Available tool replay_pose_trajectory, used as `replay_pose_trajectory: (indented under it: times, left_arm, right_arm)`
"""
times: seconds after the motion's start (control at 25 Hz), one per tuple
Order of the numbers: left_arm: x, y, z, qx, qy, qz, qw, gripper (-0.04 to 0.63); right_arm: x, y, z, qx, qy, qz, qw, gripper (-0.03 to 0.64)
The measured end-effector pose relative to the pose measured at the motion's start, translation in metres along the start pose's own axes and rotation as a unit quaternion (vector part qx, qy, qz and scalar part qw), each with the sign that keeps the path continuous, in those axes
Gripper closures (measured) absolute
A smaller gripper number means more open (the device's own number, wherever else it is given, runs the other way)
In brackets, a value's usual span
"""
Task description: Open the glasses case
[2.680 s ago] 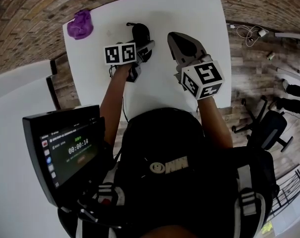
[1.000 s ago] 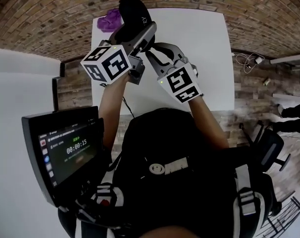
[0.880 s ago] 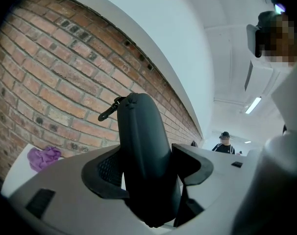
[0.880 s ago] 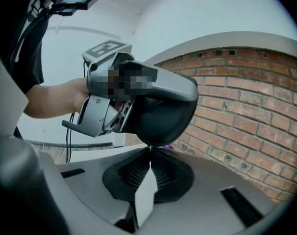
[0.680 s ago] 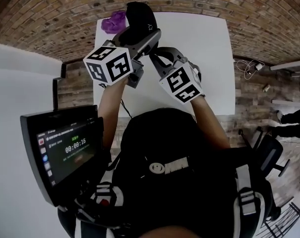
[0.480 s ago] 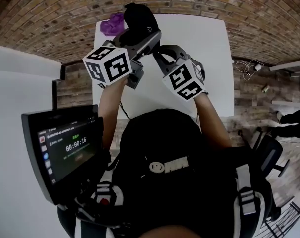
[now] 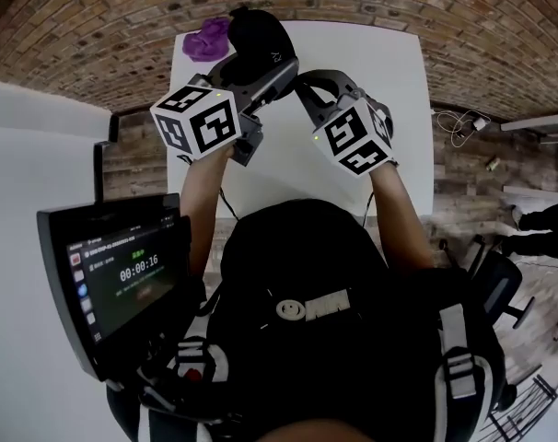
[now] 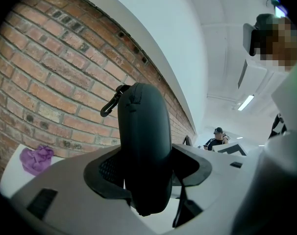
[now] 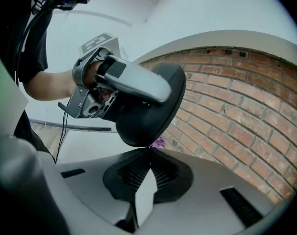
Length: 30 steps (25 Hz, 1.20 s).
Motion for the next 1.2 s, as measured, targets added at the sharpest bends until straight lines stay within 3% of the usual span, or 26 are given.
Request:
replay_pose_trajectory:
  times: [0.24,0.56,0.84,1.0,1.08,1.2]
  left_arm:
    - [0.001,0.002,-0.010,-0.029,0.026,-0.001,0.9992,0.307]
    - [0.004,0.009,-0.044,-0.116,0.086,-0.003,0.9896,0.307]
    - [0.012,0.014,-0.073,-0.184,0.090,-0.030,0.9782,0.308]
    - [0.010,0.013,-0.083,-0.203,0.094,-0.037,0.9739,0.310]
    - [0.009,0.012,-0.085,-0.203,0.098,-0.040,0.9735,0.310]
    - [0.011,0.009,-0.085,-0.197,0.092,-0.050,0.9747,0.310]
  right_arm:
    - [0.013,-0.003,0.003,-0.007,-0.039,-0.008,0.999,0.609]
    - [0.043,-0.017,0.018,0.002,-0.074,-0.043,0.996,0.609]
    - [0.056,-0.033,0.023,-0.004,-0.129,-0.045,0.991,0.609]
    - [0.051,-0.034,0.020,-0.011,-0.161,-0.042,0.986,0.609]
    - [0.049,-0.032,0.016,0.004,-0.144,-0.031,0.989,0.609]
    - [0.046,-0.033,0.003,0.038,-0.073,-0.006,0.997,0.606]
Point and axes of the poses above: the fingertips, and each gripper's own axes: y forward along the fingers, x to its right, z out of its top, the point moved 1 cm from there along -y, backward along the fingers, and after that the axes turned 8 degrees about -y, right-handed, at the moved point
